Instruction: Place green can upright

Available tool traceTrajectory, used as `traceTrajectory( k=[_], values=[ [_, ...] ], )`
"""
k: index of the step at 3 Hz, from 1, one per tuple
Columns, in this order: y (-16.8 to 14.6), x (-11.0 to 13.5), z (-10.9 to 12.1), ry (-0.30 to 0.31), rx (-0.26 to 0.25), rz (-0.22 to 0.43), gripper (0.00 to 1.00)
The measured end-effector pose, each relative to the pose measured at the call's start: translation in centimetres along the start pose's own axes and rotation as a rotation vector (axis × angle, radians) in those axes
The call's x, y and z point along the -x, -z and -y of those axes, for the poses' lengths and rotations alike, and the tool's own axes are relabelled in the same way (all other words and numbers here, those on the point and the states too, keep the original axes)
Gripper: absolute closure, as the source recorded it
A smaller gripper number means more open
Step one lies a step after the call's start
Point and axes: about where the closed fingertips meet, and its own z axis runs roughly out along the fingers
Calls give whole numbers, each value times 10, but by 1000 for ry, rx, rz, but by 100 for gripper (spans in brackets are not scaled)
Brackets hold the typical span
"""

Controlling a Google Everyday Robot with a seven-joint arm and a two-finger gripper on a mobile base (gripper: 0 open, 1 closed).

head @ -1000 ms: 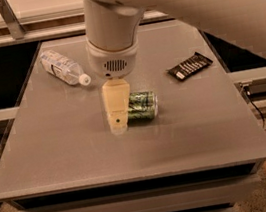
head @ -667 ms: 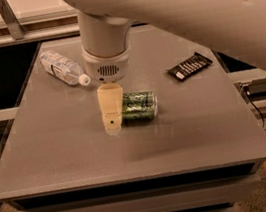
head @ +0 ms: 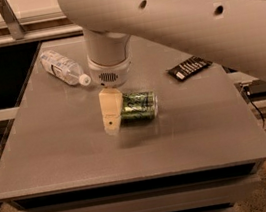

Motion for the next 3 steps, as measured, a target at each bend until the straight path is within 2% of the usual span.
traceTrajectory(
  k=[2, 3],
  values=[
    [-7, -5, -2, 32, -1, 19, 0],
    [-11, -6, -5, 52, 10, 28, 18]
  ],
)
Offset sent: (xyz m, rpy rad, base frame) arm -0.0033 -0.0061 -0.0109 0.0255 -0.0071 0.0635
